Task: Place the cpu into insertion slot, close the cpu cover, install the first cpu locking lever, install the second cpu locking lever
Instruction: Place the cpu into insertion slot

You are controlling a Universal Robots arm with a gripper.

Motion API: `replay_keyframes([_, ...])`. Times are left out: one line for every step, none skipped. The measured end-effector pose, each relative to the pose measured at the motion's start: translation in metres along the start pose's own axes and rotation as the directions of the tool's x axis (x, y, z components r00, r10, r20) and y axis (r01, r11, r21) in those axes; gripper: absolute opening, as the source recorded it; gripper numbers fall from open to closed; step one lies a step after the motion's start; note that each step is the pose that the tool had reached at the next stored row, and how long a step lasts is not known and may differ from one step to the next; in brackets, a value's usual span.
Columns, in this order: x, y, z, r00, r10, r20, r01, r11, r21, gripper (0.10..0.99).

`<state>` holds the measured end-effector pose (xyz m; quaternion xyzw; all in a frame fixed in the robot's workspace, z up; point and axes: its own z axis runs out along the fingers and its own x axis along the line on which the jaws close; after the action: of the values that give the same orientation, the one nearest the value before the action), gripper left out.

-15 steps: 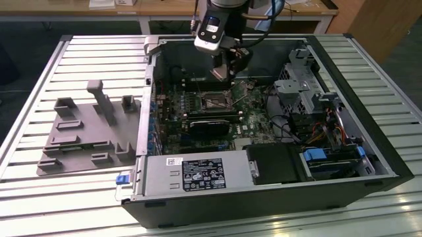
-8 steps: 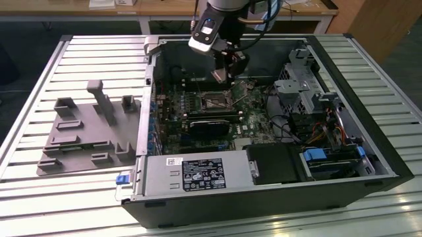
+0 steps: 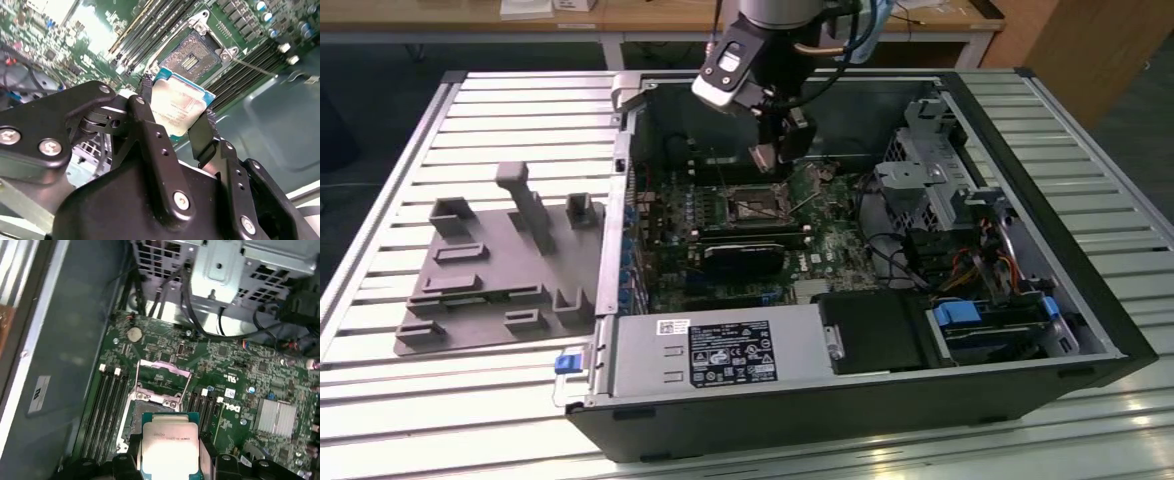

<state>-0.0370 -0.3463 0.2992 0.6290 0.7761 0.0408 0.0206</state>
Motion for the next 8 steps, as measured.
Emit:
replay_keyframes([0.0000,-0.0001,0.0007,0.9998,0.018,0.0016,-0.018,0.9998,0.000,0.537])
replay_keyframes([0.0000,-0.0001,0.0015,0.9994,0.036,0.0032,-0.036,0.9994,-0.001,0.537])
replay_keyframes([0.0000,-0.0002,0.0022,0.9985,0.055,0.0049,-0.055,0.9985,-0.001,0.537])
replay_keyframes([-0.0001,-0.0003,0.0030,0.9973,0.073,0.0065,-0.073,0.9974,-0.002,0.537])
replay_keyframes([-0.0001,-0.0003,0.0037,0.9959,0.091,0.0081,-0.091,0.9959,-0.002,0.537])
replay_keyframes([-0.0001,-0.0004,0.0045,0.9941,0.108,0.0096,-0.108,0.9941,-0.003,0.537])
replay_keyframes([-0.0001,-0.0005,0.0053,0.9920,0.126,0.0111,-0.126,0.9920,-0.003,0.537])
replay_keyframes([-0.0001,-0.0005,0.0061,0.9896,0.143,0.0126,-0.143,0.9897,-0.004,0.537])
